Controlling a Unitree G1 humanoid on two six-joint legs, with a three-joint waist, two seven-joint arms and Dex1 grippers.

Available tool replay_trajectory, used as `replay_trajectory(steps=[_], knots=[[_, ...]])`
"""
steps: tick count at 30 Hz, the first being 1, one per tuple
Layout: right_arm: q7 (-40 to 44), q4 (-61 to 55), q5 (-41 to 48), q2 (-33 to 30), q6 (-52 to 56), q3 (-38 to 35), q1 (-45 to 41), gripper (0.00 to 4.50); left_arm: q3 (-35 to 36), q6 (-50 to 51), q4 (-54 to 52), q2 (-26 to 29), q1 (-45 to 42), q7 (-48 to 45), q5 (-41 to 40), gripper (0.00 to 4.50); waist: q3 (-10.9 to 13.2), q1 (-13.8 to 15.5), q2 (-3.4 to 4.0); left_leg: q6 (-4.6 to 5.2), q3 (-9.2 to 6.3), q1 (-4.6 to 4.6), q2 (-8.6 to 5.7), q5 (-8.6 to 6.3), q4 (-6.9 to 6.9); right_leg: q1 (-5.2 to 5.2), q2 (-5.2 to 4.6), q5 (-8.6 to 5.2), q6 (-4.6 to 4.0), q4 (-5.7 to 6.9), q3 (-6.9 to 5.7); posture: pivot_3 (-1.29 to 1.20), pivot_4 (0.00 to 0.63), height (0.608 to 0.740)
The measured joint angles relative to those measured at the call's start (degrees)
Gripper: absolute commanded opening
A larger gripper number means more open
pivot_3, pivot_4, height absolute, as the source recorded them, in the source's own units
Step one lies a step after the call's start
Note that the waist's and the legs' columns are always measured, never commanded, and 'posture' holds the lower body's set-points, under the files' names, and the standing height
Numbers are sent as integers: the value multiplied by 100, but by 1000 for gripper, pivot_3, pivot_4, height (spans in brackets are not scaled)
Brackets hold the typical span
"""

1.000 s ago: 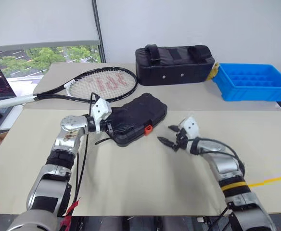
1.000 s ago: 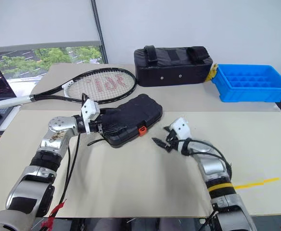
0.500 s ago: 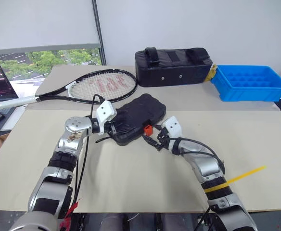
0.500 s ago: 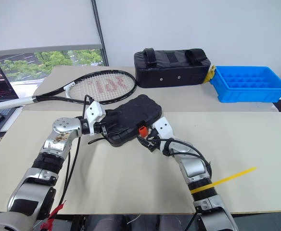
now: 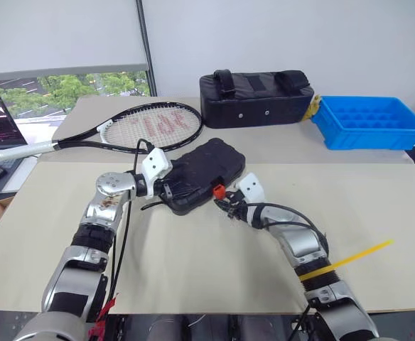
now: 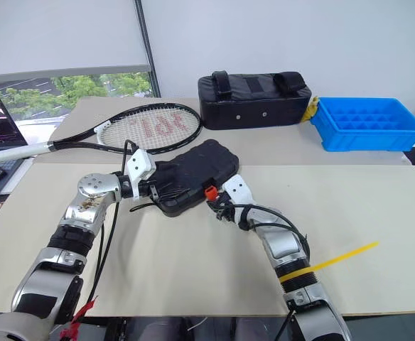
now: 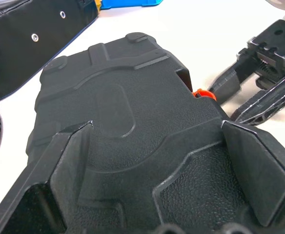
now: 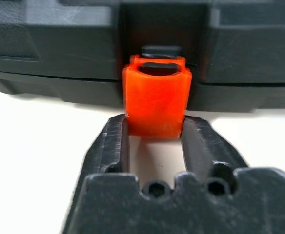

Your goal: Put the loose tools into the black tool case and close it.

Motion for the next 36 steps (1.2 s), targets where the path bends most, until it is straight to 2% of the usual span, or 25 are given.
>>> replay_trajectory(steps=[12,22,30,31,34,36], knots=[[-3,-388,0,-87,412,0,45,1179,-1,-96,-60,-10,53,4,0,4500,0,1,0,1,0,-6,-2,-1,-1,-4,-4,0,0,-3,-1,0,150,712],[-13,-396,-3,-130,413,-16,-137,1179,-114,-112,-220,-33,208,-123,69,4500,-3,1,5,4,-4,3,1,-2,-1,0,-4,-16,28,2,-1,0,150,712],[10,-232,-83,-110,414,35,-322,1179,-128,-191,-205,-61,319,-132,113,4500,-3,3,5,6,-8,-7,0,-2,0,-5,-8,-5,8,1,-3,0,150,712],[19,-232,-117,-111,414,43,-326,2182,-128,-191,-204,-61,319,-132,115,4500,-3,3,5,7,-7,-6,0,-2,0,-5,-9,-5,8,1,-4,0,150,712],[74,-232,-127,-118,416,47,-333,3054,-124,-191,-199,-60,325,-117,121,4500,-3,-1,6,7,-8,-3,0,-2,0,-2,-9,-6,11,1,-5,0,150,712],[77,-245,-130,-133,428,47,-332,3054,-121,-191,-204,-60,331,-109,121,4500,-3,-1,6,6,-8,-4,0,-2,-1,-3,-9,-6,11,2,-5,0,150,712]])
